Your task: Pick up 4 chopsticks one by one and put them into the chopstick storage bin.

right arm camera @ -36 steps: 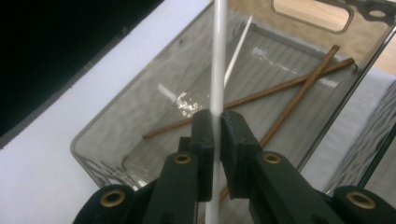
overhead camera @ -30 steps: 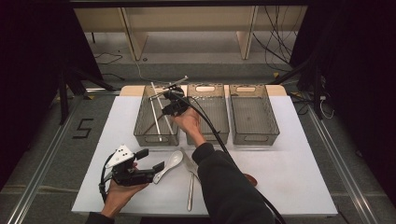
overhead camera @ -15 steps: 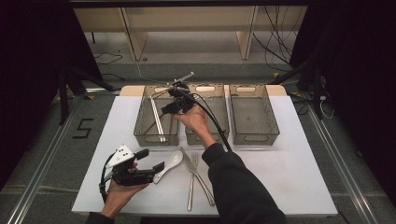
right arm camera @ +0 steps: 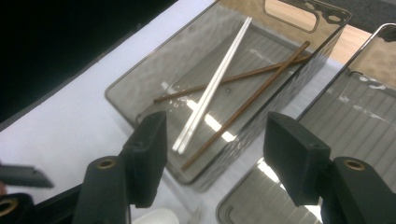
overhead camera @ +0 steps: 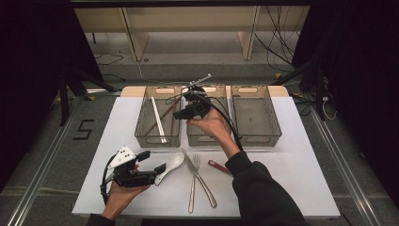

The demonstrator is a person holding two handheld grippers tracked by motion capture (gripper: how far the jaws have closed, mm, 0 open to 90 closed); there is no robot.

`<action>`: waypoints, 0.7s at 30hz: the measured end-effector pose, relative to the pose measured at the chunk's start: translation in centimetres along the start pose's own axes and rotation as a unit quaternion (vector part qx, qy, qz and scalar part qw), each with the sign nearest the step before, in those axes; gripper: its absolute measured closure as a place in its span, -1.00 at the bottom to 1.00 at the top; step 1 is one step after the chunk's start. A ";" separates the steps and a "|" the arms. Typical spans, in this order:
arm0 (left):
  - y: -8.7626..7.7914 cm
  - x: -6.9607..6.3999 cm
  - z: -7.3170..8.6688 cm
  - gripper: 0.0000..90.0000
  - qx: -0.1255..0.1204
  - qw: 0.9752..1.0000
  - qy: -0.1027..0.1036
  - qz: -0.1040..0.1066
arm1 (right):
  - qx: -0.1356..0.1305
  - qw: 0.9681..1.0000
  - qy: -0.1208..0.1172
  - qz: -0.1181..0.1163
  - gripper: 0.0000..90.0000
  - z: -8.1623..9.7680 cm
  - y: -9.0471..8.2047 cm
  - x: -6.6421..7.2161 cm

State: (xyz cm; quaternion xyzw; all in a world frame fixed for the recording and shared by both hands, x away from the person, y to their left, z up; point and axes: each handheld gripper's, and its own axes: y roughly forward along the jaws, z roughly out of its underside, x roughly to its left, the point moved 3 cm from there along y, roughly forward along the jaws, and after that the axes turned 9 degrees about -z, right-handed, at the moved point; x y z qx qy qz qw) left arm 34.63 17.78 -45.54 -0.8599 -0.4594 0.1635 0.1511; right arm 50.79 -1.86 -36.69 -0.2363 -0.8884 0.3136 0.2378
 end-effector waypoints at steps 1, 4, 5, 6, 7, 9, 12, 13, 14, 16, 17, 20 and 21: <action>0.0 0.0 0.0 -0.64 0.000 1.000 -0.001 0.000 | 0.000 1.000 -0.004 -0.002 -0.14 0.2 -0.3 0.1; 0.0 0.0 0.0 -0.64 0.004 1.000 -0.001 0.000 | 0.002 1.000 -0.011 -0.004 -0.18 0.8 -1.0 0.5; 0.1 0.0 0.1 -0.64 0.006 1.000 0.001 0.000 | 0.001 1.000 -0.014 -0.006 -0.19 1.0 -1.3 0.6; 0.1 0.0 0.1 -0.64 0.006 1.000 -0.002 0.000 | 0.001 1.000 -0.014 -0.005 -0.20 1.2 -1.6 0.7; 0.1 0.0 0.1 -0.64 0.007 1.000 -0.002 -0.001 | 0.000 1.000 -0.018 -0.006 -0.20 1.5 -1.8 0.8; 0.1 0.0 0.1 -0.64 0.008 1.000 0.000 -0.001 | 0.000 1.000 -0.018 -0.009 -0.21 2.0 -2.3 0.9; 0.2 0.0 0.1 -0.64 0.010 1.000 0.000 -0.001 | 0.001 1.000 -0.022 -0.010 -0.22 2.8 -3.1 1.1; 0.2 0.0 0.1 -0.64 0.012 1.000 0.001 -0.002 | 0.001 1.000 -0.024 -0.010 -0.23 3.1 -3.3 1.1; 0.2 0.0 0.1 -0.64 0.013 1.000 -0.001 -0.002 | 0.003 1.000 -0.023 -0.009 -0.23 3.4 -3.6 1.2; 0.3 0.0 0.2 -0.64 0.014 1.000 -0.003 -0.002 | 0.003 1.000 -0.028 -0.009 -0.25 4.0 -4.0 1.3; 0.3 0.0 0.2 -0.64 0.015 1.000 -0.002 -0.002 | 0.006 1.000 -0.029 -0.009 -0.25 4.3 -4.2 1.3; 0.3 0.0 0.2 -0.64 0.016 1.000 -0.003 -0.002 | 0.011 0.999 -0.030 -0.010 -0.26 5.3 -4.8 1.3; 0.3 0.0 0.2 -0.64 0.018 1.000 -0.003 -0.002 | 0.014 0.999 -0.031 -0.009 -0.26 5.7 -5.0 1.2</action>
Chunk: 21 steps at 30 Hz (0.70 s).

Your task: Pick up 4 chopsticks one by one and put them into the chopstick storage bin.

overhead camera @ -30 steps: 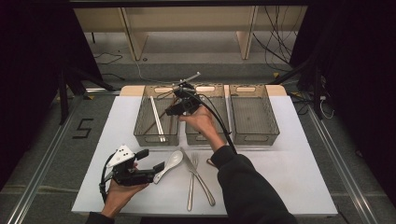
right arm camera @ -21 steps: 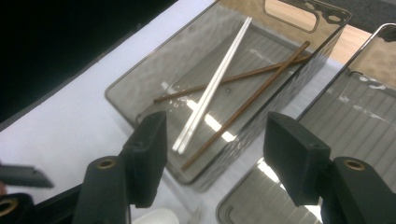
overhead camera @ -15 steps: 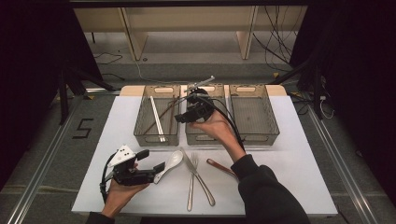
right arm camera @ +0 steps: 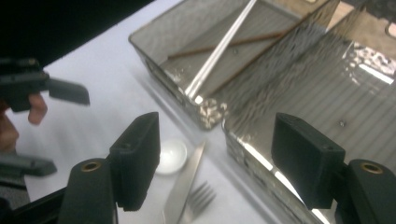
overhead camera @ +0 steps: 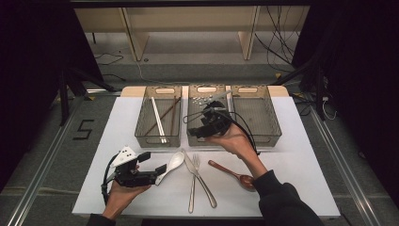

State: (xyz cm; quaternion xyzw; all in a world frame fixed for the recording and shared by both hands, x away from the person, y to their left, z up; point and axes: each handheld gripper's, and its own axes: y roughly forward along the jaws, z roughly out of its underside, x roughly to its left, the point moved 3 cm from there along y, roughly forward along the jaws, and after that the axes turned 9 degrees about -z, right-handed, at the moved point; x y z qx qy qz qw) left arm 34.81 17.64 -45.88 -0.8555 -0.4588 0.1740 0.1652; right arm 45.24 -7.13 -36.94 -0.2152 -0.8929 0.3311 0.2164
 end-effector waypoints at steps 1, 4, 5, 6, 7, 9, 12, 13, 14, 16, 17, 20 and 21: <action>0.0 0.0 0.0 -0.64 0.001 1.000 0.000 0.000 | 0.001 1.000 0.000 0.000 -0.26 0.3 -0.2 0.0; 0.1 0.0 0.0 -0.64 0.002 1.000 -0.001 0.001 | 0.005 1.000 0.003 0.000 -0.26 1.4 -0.7 -0.2; 0.1 0.0 0.0 -0.64 0.003 1.000 -0.001 0.000 | 0.007 1.000 0.004 0.000 -0.26 1.7 -0.9 -0.3; 0.1 0.0 0.0 -0.64 0.003 1.000 -0.001 0.000 | 0.008 1.000 0.006 0.002 -0.27 2.0 -1.0 -0.4; 0.1 0.0 0.0 -0.64 0.003 1.000 -0.001 0.001 | 0.008 1.000 0.006 0.002 -0.27 2.3 -1.2 -0.5; 0.1 0.0 0.0 -0.64 0.003 1.000 -0.002 0.000 | 0.007 1.000 0.008 0.002 -0.27 2.8 -1.5 -0.6; 0.1 0.0 0.0 -0.64 0.002 1.000 -0.001 0.000 | 0.008 1.000 0.010 0.003 -0.28 3.6 -1.9 -0.7; 0.1 0.0 0.0 -0.64 0.004 1.000 -0.001 0.000 | 0.009 1.000 0.011 0.002 -0.29 3.8 -2.1 -0.7; 0.1 0.0 0.0 -0.64 0.004 1.000 -0.002 0.000 | 0.009 1.000 0.011 0.003 -0.29 4.0 -2.2 -0.7; 0.1 0.0 0.0 -0.64 0.004 1.000 -0.001 -0.001 | 0.011 1.000 0.011 0.003 -0.30 4.5 -2.5 -0.8; 0.1 0.0 0.0 -0.64 0.004 1.000 -0.002 0.000 | 0.010 1.000 0.010 0.004 -0.30 4.7 -2.6 -0.8; 0.1 0.0 0.1 -0.64 0.004 1.000 -0.002 -0.001 | 0.014 1.000 0.008 0.011 -0.30 5.4 -3.0 -1.0; 0.1 0.0 0.1 -0.64 0.003 1.000 -0.002 -0.001 | 0.016 1.000 0.011 0.010 -0.30 5.6 -3.1 -1.1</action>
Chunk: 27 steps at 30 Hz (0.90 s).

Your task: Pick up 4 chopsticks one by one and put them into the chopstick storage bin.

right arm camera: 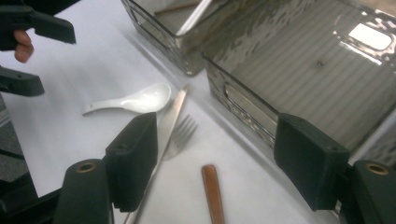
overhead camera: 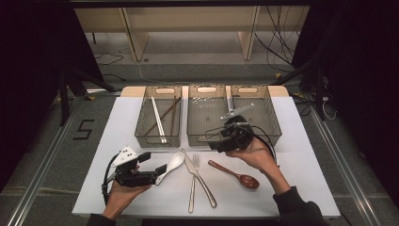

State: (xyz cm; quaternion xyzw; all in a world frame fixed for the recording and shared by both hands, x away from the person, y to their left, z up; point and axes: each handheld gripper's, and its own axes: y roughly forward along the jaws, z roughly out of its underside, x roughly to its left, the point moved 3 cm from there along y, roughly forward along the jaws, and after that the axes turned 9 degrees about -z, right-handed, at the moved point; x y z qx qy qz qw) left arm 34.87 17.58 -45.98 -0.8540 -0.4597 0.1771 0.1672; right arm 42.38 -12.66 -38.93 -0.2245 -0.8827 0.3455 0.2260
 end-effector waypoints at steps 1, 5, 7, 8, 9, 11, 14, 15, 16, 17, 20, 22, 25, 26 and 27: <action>0.0 0.0 0.0 -0.64 0.000 1.000 0.000 0.000 | 0.001 1.000 0.000 0.001 -0.30 0.2 -0.1 -0.1; 0.0 0.0 0.0 -0.64 0.001 1.000 0.000 0.000 | 0.010 1.000 -0.001 0.005 -0.30 1.2 -0.4 -0.3; 0.0 0.0 0.0 -0.64 -0.001 1.000 -0.001 0.001 | 0.017 1.000 -0.002 0.009 -0.29 1.7 -0.4 -0.4; 0.0 0.0 0.0 -0.64 -0.001 1.000 -0.002 0.001 | 0.024 1.000 -0.001 0.009 -0.30 2.0 -0.5 -0.5; 0.0 0.0 0.0 -0.64 0.001 1.000 0.001 0.001 | 0.026 1.000 -0.001 0.010 -0.30 2.2 -0.5 -0.6; 0.0 0.0 0.0 -0.64 -0.001 1.000 -0.002 0.001 | 0.027 1.000 0.000 0.010 -0.31 2.7 -0.7 -0.7; 0.0 0.0 0.0 -0.64 0.001 1.000 0.001 0.000 | 0.030 1.000 0.004 0.007 -0.35 3.2 -0.9 -0.7; 0.0 0.0 0.0 -0.64 0.001 1.000 0.001 0.000 | 0.028 1.000 -0.001 0.008 -0.36 3.4 -1.0 -0.8; 0.0 0.0 0.0 -0.64 0.001 1.000 0.001 0.000 | 0.027 1.000 0.001 0.009 -0.36 3.5 -1.0 -0.7; 0.0 0.0 0.0 -0.64 0.001 1.000 0.001 0.001 | 0.026 1.000 -0.001 0.008 -0.36 3.7 -1.0 -0.7; 0.0 0.0 0.0 -0.64 -0.001 1.000 0.000 0.001 | 0.039 0.999 -0.005 0.010 -0.36 4.1 -0.9 -0.7; 0.0 0.0 0.0 -0.64 -0.002 1.000 0.001 0.001 | 0.046 0.999 -0.012 0.008 -0.35 4.4 -0.6 -0.8; 0.0 0.0 -0.1 -0.64 -0.001 1.000 0.001 0.000 | 0.064 0.998 -0.012 0.013 -0.35 4.8 -0.3 -0.9; 0.0 0.0 -0.1 -0.64 -0.001 1.000 0.001 -0.001 | 0.070 0.997 -0.011 0.013 -0.34 5.0 -0.2 -0.9; 0.1 0.0 -0.1 -0.64 -0.001 1.000 0.002 0.000 | 0.077 0.997 -0.011 0.012 -0.34 5.1 0.0 -0.9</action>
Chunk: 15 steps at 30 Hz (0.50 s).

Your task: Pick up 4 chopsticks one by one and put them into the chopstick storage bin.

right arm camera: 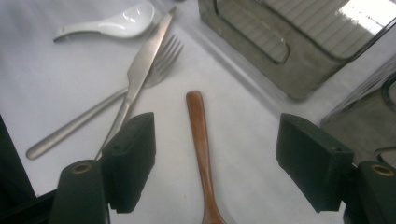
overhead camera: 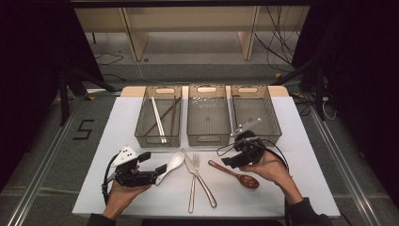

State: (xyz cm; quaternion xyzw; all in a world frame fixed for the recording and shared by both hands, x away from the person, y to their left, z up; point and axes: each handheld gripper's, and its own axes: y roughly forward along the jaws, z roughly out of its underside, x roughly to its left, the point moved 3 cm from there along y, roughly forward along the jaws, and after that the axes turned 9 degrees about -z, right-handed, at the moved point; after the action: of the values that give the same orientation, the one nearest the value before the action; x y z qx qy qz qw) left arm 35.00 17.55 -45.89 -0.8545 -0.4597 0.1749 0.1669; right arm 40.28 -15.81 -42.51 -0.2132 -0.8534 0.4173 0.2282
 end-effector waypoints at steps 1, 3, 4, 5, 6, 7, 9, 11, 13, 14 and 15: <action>0.1 0.0 0.0 -0.64 0.000 1.000 0.000 0.000 | 0.007 1.000 -0.002 0.001 -0.34 0.2 0.1 0.0; 0.2 -0.1 0.0 -0.64 0.003 1.000 0.000 0.000 | 0.021 1.000 -0.001 0.005 -0.34 0.5 0.4 -0.1; 0.2 0.0 0.0 -0.64 0.003 1.000 0.001 -0.001 | 0.025 1.000 -0.001 0.005 -0.34 0.6 0.5 -0.2; 0.2 0.0 -0.1 -0.64 0.002 1.000 0.001 -0.002 | 0.030 1.000 -0.001 0.004 -0.34 0.8 0.6 -0.3; 0.2 0.0 -0.1 -0.64 0.001 1.000 0.001 -0.002 | 0.034 0.999 -0.001 0.003 -0.34 0.9 0.6 -0.4; 0.2 0.0 -0.1 -0.64 0.001 1.000 -0.001 -0.002 | 0.039 0.999 0.002 0.002 -0.33 1.1 0.7 -0.4; 0.3 -0.1 -0.2 -0.64 0.002 1.000 -0.001 -0.003 | 0.047 0.999 0.001 0.002 -0.33 1.3 0.9 -0.5; 0.3 -0.1 -0.2 -0.64 0.001 1.000 0.000 -0.004 | 0.056 0.998 0.002 0.000 -0.32 1.4 1.2 -0.6; 0.4 -0.1 -0.2 -0.64 0.000 1.000 -0.002 -0.004 | 0.067 0.998 0.000 0.002 -0.31 1.5 1.5 -0.6; 0.4 0.0 -0.2 -0.64 0.001 1.000 -0.002 -0.005 | 0.073 0.997 -0.004 0.002 -0.30 1.6 1.7 -0.6; 0.4 0.0 -0.3 -0.64 0.001 1.000 -0.001 -0.004 | 0.079 0.997 -0.006 0.005 -0.29 1.7 1.8 -0.5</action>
State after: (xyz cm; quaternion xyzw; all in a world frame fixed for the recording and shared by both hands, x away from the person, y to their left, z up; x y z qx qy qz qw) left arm 35.43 17.31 -45.86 -0.8521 -0.4636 0.1755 0.1677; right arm 40.06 -16.07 -45.01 -0.1960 -0.8184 0.4854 0.2370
